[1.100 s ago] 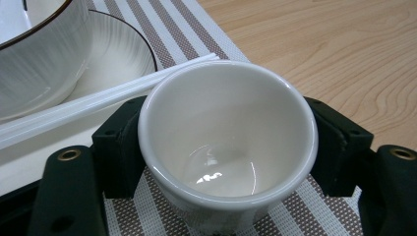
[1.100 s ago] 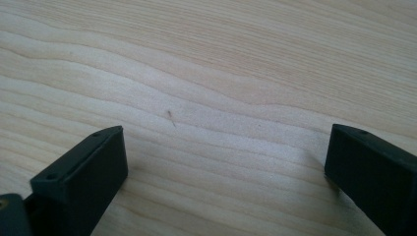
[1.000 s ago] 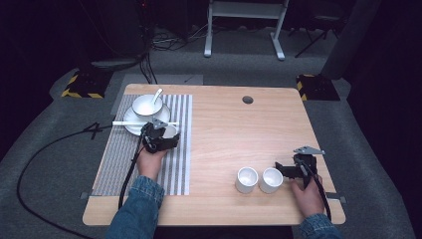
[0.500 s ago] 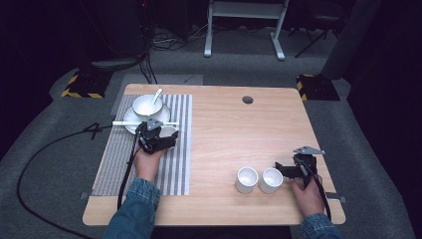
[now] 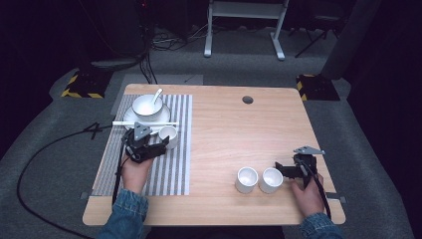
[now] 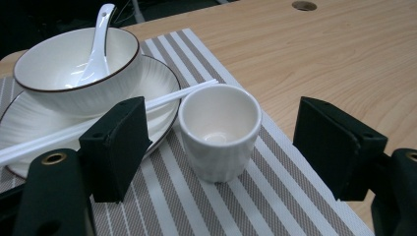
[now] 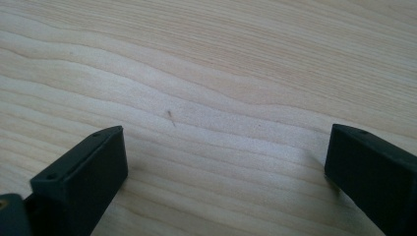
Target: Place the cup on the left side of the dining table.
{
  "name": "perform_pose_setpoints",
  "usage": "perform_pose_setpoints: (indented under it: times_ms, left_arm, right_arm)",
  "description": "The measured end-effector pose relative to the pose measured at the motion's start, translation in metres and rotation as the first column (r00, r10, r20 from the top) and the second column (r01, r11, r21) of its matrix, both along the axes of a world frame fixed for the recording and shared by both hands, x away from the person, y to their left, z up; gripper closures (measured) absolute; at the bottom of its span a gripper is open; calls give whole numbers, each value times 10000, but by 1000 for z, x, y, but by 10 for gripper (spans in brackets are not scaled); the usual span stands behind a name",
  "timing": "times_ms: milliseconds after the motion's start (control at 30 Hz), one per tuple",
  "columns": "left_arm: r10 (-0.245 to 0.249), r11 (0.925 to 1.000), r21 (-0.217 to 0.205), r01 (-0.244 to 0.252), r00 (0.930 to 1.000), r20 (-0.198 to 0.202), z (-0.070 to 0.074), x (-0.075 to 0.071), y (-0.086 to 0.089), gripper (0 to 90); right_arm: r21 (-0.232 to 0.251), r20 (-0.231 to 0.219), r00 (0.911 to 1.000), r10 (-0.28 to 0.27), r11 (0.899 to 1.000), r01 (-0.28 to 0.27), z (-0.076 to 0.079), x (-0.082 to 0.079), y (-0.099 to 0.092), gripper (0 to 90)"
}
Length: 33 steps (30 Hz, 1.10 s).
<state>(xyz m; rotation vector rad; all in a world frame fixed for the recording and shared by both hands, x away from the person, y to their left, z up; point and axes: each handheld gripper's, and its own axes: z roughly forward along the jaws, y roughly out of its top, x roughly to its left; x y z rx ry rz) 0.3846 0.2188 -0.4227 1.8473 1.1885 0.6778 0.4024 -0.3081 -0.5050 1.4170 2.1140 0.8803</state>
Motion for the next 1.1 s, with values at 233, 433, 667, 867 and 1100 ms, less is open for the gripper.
perform_pose_setpoints:
  times_ms: [233,433,667,867,1100]
  left_arm:
    - [-119,9999,57,119,9999,-75,6,-28,13,227]
    - [-223,9994,264,224,9997,-71,10,-51,21,227]
    - [-280,9993,223,286,9993,-264,10,-69,24,227]
    - [-529,9978,388,546,9976,-441,10,-82,24,228]
    - [-417,9978,477,450,9967,-692,3,-91,32,226]
  right_arm:
    - [-4,-1,10000,1,10000,-1,0,0,0,25]
    - [1,-4,10000,-2,10000,2,0,0,0,25]
    - [-2,-4,10000,1,10000,-1,0,0,0,25]
    - [2,7,10000,20,10000,-20,0,0,0,25]
    - [2,7,10000,20,10000,-20,0,0,0,25]
